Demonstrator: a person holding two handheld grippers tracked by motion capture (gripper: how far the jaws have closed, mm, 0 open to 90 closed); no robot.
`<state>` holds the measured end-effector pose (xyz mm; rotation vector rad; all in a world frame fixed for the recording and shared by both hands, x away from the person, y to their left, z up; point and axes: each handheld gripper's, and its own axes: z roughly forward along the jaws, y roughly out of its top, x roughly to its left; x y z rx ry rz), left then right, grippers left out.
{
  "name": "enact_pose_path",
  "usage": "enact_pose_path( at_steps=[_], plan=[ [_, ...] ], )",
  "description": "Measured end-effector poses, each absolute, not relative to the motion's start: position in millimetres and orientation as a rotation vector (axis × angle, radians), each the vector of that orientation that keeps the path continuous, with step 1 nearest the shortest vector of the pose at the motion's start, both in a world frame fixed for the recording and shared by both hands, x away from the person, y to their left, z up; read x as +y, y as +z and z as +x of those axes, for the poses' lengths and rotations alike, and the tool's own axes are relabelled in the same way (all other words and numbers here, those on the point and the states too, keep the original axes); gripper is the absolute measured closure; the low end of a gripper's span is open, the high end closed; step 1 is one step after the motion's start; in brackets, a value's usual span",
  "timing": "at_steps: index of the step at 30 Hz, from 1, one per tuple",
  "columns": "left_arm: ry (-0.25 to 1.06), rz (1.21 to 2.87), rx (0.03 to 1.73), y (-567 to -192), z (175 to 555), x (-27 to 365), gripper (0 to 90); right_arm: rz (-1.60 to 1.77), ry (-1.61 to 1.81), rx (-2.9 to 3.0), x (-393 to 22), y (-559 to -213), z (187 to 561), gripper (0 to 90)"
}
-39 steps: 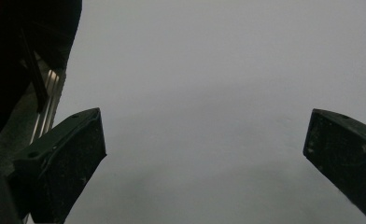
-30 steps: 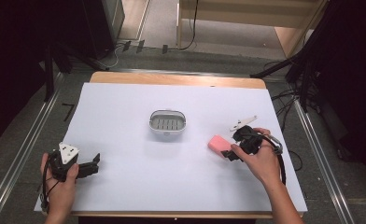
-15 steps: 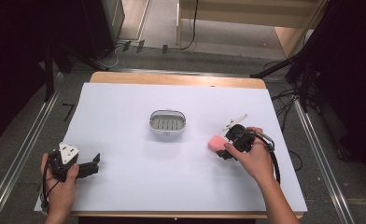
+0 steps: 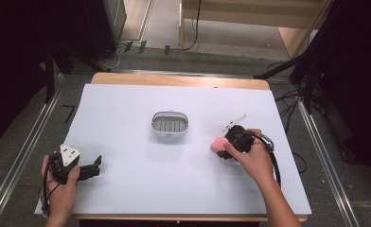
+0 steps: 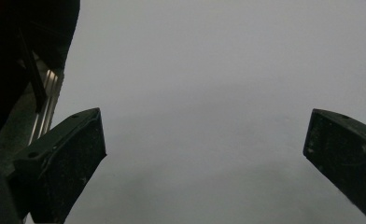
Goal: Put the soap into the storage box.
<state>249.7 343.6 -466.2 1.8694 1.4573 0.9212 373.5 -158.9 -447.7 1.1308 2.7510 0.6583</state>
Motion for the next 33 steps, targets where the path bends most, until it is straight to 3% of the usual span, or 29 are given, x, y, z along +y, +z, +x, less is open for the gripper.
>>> enact_pose_path(
  at_steps=[15,33],
  plan=[
    [0.915,1.871,1.457,-466,250,344,0.0,1.14,0.649,2.776,-153,-453,380,37.2],
    [0.919,1.87,1.455,-466,250,344,0.0,1.043,0.639,2.817,-147,-447,379,38.5]
  ],
)
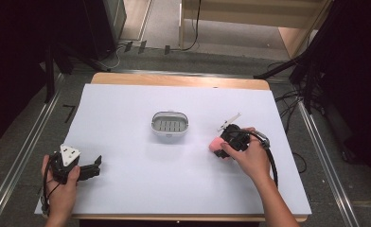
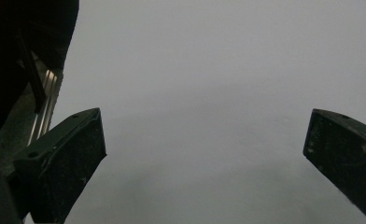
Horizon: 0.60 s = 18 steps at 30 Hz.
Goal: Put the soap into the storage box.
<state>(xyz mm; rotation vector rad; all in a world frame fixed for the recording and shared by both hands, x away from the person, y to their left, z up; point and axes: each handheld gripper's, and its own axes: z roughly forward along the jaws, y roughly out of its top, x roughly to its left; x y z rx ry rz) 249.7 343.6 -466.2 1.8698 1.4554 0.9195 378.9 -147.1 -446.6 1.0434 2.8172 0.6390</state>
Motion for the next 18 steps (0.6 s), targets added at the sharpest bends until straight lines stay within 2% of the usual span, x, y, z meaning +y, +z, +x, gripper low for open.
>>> enact_pose_path(
  at_steps=[18],
  plan=[
    [0.918,1.87,1.456,-466,250,344,0.0,0.93,0.657,2.842,-136,-428,385,38.5]
  ],
)
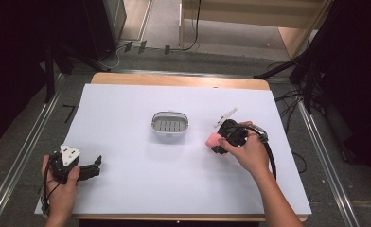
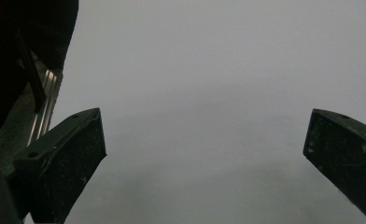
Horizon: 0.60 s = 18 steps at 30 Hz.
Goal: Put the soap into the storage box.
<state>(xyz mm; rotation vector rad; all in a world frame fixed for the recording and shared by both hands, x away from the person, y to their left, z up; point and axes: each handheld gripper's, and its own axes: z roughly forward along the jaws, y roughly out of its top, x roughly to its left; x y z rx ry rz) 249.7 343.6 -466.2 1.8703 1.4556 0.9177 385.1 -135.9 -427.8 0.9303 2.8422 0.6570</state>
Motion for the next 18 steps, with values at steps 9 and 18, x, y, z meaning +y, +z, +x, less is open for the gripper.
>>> enact_pose_path(
  at_steps=[9,18],
  plan=[
    [0.918,1.87,1.454,-466,250,344,0.0,0.864,0.654,2.856,-126,-418,390,38.5],
    [0.917,1.871,1.454,-466,250,344,0.0,0.801,0.677,2.884,-118,-415,396,38.5]
  ],
)
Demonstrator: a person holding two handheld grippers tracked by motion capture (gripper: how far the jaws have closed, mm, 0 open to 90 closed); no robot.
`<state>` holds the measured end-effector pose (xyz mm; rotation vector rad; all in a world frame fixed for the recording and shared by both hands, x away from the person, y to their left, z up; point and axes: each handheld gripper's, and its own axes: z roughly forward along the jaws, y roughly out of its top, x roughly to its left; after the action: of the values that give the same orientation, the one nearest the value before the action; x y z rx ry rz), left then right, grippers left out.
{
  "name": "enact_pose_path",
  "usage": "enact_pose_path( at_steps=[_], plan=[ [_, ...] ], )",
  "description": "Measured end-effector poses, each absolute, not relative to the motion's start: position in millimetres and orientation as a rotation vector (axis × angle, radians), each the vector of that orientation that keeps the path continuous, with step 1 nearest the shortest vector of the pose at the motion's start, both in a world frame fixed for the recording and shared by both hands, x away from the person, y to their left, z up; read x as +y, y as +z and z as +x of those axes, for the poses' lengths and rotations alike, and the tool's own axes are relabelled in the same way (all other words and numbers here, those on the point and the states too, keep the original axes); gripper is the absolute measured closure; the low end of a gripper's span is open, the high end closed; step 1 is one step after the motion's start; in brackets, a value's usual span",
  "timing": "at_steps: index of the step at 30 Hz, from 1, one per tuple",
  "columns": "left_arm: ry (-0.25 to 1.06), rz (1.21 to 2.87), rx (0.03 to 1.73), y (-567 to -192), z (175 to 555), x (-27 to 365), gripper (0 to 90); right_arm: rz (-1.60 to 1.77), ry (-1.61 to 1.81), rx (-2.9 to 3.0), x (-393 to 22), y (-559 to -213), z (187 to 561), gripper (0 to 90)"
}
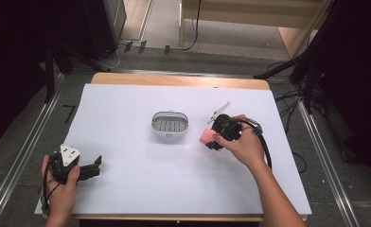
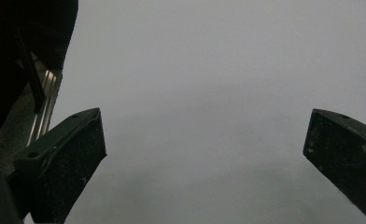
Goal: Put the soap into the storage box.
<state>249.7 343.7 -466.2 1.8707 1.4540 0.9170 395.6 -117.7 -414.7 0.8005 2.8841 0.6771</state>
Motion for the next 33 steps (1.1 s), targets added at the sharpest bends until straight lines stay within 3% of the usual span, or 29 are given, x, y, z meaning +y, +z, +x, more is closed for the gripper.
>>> enact_pose_path(
  at_steps=[33],
  plan=[
    [0.906,1.869,1.454,-466,249,345,0.0,0.561,0.688,2.955,-79,-384,417,38.5]
  ],
)
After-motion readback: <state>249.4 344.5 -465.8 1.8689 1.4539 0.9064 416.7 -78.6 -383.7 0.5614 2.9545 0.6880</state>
